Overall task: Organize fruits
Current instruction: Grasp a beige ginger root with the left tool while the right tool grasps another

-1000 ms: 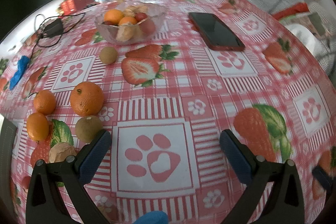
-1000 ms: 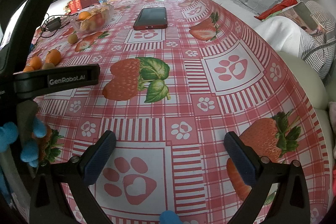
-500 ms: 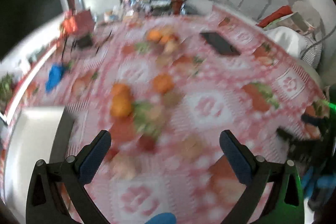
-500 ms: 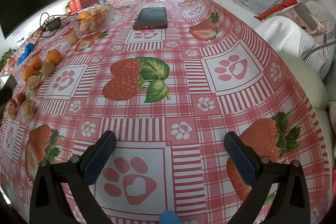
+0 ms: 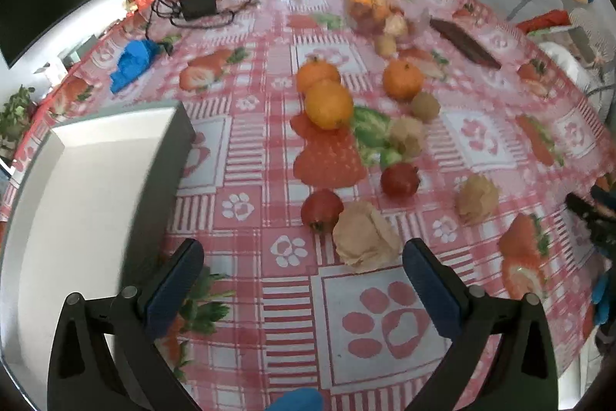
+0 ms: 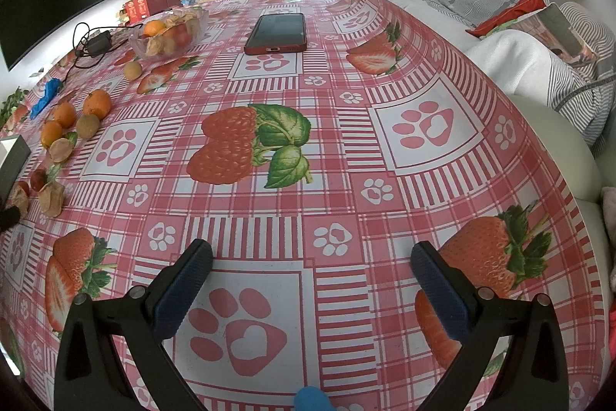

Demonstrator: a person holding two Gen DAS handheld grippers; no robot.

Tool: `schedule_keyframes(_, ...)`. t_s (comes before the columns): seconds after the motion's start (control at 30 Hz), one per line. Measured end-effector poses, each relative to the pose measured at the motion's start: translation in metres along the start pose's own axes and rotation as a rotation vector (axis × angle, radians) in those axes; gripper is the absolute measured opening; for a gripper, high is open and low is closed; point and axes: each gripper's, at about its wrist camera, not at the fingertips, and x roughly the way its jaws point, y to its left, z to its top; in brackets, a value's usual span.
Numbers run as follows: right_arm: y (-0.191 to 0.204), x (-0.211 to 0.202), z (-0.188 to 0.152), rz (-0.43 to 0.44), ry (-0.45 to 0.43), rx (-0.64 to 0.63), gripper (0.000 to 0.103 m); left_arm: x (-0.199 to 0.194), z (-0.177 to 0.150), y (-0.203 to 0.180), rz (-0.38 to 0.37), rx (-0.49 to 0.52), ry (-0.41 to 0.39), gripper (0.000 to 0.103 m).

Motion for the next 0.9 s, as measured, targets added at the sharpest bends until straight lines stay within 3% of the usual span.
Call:
schedule_keyframes(0.27, 0.000, 0.000, 0.000, 0.000, 0.000, 0.000, 0.103, 0.003, 0.003, 0.014, -0.019, -0.044, -0.048, 0.103)
schedule_keyframes(0.33, 0.000, 0.000, 0.000, 0.000, 0.000, 0.000, 0.103, 0.002, 0.003, 0.019, 0.015, -0.018, -0.071, 0.103)
schedule_keyframes(0.43, 0.000, 0.000, 0.000, 0.000, 0.000, 0.000, 0.103, 0.005, 0.004, 0.025, 0.029, -0.013, -0.057, 0.103)
schedule_keyframes(0.53, 0.000, 0.000, 0.000, 0.000, 0.000, 0.000, 0.103, 0.000, 0.002, 0.021, -0.037, -0.039, -0.049, 0.103)
schedule_keyframes(0.67, 0.000, 0.000, 0.000, 0.000, 0.000, 0.000, 0.103, 0.008, 0.002, 0.008, 0.026, -0.040, -0.025, 0.103)
schedule_keyframes(0.9, 0.000, 0.000, 0.000, -0.005, 0.005, 0.001, 0.103, 0.013, 0.008, 0.008, 0.040, -0.097, -0.010, 0.103)
